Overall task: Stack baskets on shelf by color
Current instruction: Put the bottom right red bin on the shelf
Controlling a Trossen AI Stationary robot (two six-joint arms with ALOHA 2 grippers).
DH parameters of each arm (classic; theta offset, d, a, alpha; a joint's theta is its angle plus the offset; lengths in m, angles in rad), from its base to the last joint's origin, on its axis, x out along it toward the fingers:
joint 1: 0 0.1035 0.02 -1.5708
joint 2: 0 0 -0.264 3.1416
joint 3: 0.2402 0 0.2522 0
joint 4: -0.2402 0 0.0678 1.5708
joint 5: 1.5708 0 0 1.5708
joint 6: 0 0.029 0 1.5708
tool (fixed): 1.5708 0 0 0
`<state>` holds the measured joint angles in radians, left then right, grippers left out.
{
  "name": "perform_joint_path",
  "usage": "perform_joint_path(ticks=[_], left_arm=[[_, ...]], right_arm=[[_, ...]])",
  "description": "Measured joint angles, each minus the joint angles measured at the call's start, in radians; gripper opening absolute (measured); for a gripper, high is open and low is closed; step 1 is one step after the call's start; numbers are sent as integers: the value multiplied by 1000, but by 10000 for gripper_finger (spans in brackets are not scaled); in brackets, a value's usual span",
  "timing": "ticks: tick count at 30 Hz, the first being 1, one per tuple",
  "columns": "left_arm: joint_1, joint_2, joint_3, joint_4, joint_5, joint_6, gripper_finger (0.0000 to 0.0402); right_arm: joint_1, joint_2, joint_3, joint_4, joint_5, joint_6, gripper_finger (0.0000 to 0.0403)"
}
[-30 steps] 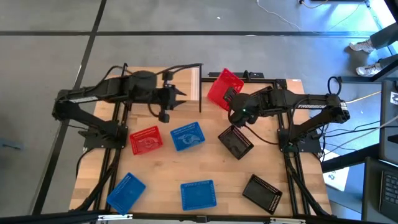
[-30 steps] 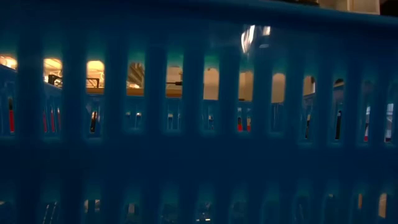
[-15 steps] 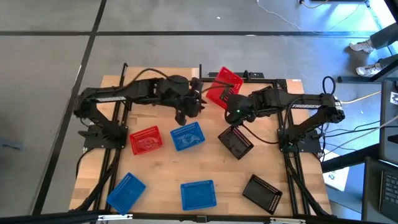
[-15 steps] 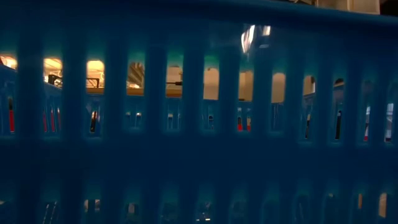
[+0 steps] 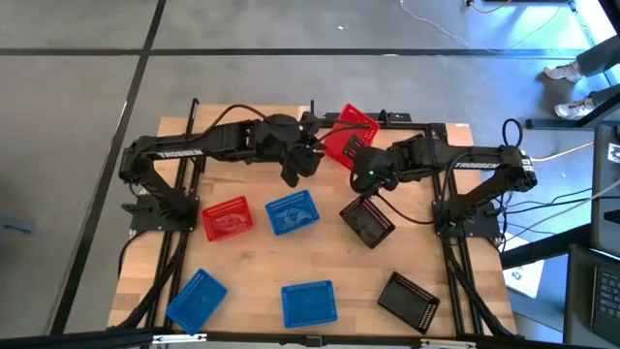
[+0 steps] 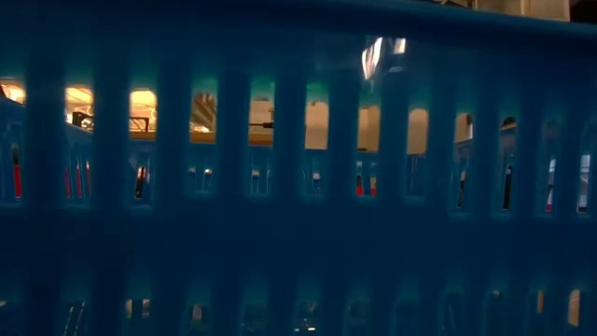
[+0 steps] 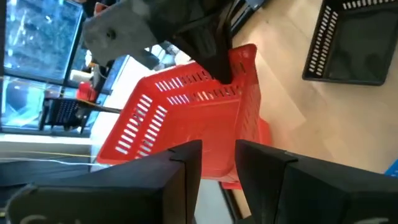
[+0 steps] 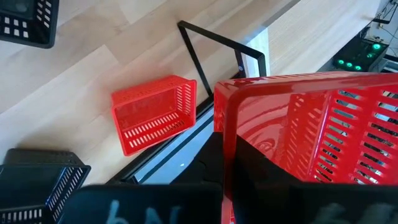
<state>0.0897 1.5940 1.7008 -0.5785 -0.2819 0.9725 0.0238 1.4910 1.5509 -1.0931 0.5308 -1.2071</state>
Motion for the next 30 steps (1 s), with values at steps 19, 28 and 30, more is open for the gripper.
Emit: perform_joint_path(ticks=[19, 28, 30], left_arm=[[9, 73, -1, 16, -48, 84, 91], [16, 73, -1, 12, -47, 85, 40], [17, 73, -1, 6, -45, 82, 13]], right_arm=[[0, -1, 0, -1, 0, 22, 0], [0, -1, 0, 0, 2, 20, 0], [0, -1, 0, 0, 7, 20, 0]])
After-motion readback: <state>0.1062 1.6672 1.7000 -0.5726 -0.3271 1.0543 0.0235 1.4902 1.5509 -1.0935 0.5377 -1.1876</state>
